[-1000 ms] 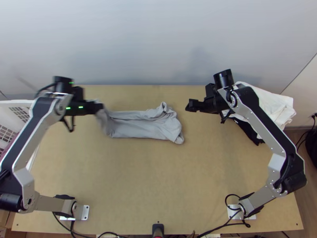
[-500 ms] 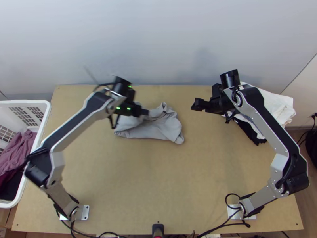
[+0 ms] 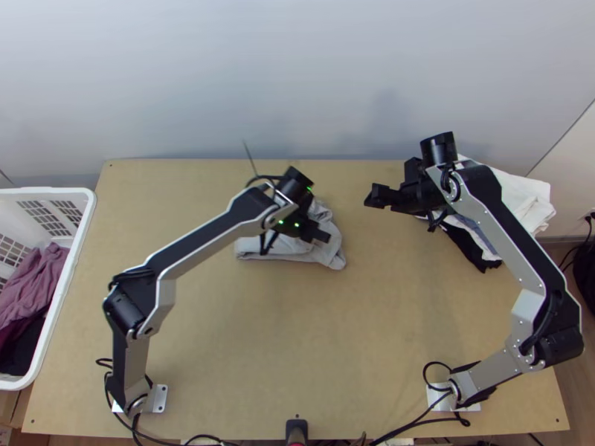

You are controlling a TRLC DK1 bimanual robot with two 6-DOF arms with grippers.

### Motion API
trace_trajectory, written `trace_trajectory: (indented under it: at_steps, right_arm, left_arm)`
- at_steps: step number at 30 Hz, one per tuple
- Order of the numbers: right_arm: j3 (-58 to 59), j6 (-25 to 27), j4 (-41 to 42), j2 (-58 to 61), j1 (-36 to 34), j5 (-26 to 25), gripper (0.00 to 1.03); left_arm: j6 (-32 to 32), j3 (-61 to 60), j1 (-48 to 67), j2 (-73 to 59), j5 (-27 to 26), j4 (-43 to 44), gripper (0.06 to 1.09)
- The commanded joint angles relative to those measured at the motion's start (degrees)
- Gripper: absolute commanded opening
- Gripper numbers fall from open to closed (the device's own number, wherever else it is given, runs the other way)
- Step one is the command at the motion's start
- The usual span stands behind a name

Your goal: Fold the t-shirt

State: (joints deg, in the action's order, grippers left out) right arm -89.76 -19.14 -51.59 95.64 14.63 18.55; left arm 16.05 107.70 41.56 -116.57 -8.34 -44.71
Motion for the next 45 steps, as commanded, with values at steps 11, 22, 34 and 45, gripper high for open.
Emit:
trace_trajectory:
  at_steps: [11,22,34,45]
  right_arm:
    - [1.4,1.4,1.9,-1.4,1.9,-0.5,0.99]
    - [-1.3,5.9,8.0,1.2,19.6,-4.3,0.99]
    - [-1.3,6.9,14.5,18.4,29.9,-6.2,0.99]
    - [0.1,10.6,18.6,21.8,24.0,-10.7,0.99]
  left_arm:
    - [4.2,11.7,-0.6,7.9,0.1,-6.4,1.04]
    - [1.5,-0.3,-16.5,24.6,0.2,-13.2,1.04]
    - [3.5,-14.8,-21.3,33.1,0.2,-10.2,1.04]
    - [4.0,-18.4,-22.0,34.8,0.2,-8.8,1.04]
